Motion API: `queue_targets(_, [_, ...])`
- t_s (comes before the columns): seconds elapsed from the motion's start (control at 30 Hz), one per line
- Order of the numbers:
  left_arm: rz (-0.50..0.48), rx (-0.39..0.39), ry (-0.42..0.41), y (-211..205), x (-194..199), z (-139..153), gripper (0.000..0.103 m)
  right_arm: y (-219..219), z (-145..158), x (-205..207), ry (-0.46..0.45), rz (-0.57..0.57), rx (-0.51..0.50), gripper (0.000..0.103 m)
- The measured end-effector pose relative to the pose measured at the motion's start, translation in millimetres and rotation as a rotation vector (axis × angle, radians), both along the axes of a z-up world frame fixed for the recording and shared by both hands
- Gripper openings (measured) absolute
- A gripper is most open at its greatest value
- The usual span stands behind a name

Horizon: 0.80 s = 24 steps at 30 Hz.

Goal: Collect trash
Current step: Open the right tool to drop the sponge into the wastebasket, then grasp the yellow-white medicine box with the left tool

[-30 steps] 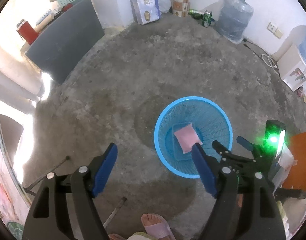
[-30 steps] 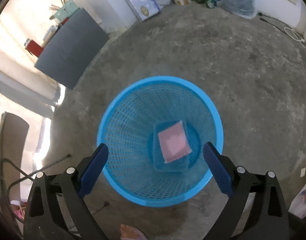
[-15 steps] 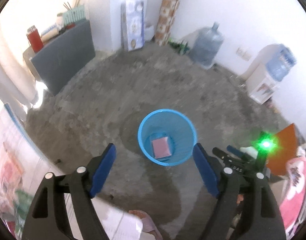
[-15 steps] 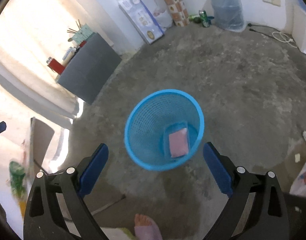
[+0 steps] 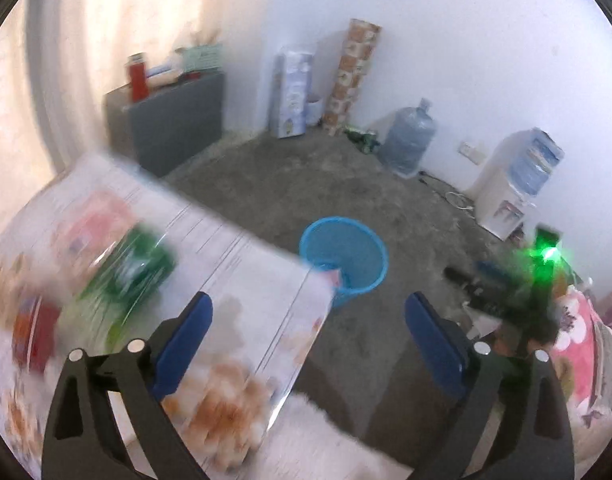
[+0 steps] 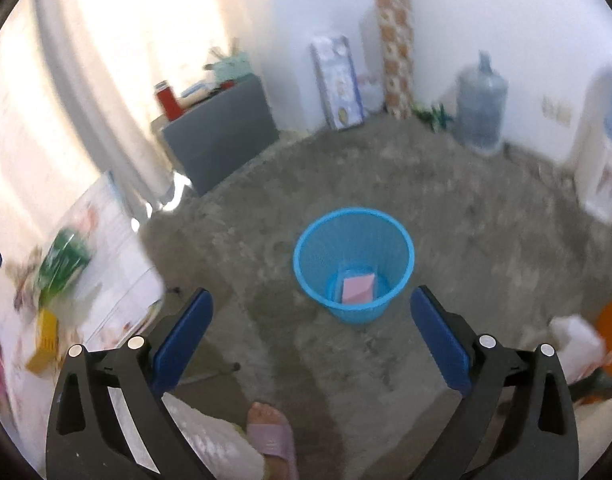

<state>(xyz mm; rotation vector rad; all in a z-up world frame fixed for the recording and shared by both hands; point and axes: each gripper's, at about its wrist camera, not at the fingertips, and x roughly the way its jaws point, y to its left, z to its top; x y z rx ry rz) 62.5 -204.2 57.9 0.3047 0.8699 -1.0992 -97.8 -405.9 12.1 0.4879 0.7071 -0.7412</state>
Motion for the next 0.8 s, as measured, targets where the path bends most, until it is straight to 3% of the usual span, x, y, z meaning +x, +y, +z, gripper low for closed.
queue_targets(0.1, [0.090, -0.014, 0.001, 44.7, 1.3, -14.8, 0.097, 26.3, 8.6, 14.2, 0.037, 0.026, -0.079, 0.095])
queue_targets(0.2, [0.240, -0.078, 0.045, 99.8, 11.0, -28.7, 0.097, 57.5, 15.1, 36.4, 0.073, 0.097, -0.165, 0.095])
queue_targets(0.4, [0.418, -0.190, 0.183, 182.9, 23.2, -57.4, 0.097, 93.5, 16.9, 72.3, 0.093, 0.215, -0.222, 0.095])
queue_targets(0.5, [0.478, -0.218, 0.178, 212.8, 21.4, -65.1, 0.097, 115.0, 17.2, 90.7, 0.080, 0.289, -0.241, 0.095])
queue_targets(0.57, [0.494, -0.215, 0.149, 220.6, 21.0, -65.1, 0.097, 126.2, 17.6, 97.4, 0.051, 0.347, -0.218, 0.095])
queue_targets(0.7, [0.478, -0.261, 0.094, 237.6, 20.9, -65.2, 0.097, 145.4, 19.4, 112.6, -0.050, 0.497, -0.068, 0.095])
queue_targets(0.8, [0.470, -0.292, 0.119, 242.0, 29.6, -70.5, 0.097, 154.9, 15.7, 127.9, -0.052, 0.542, 0.036, 0.095])
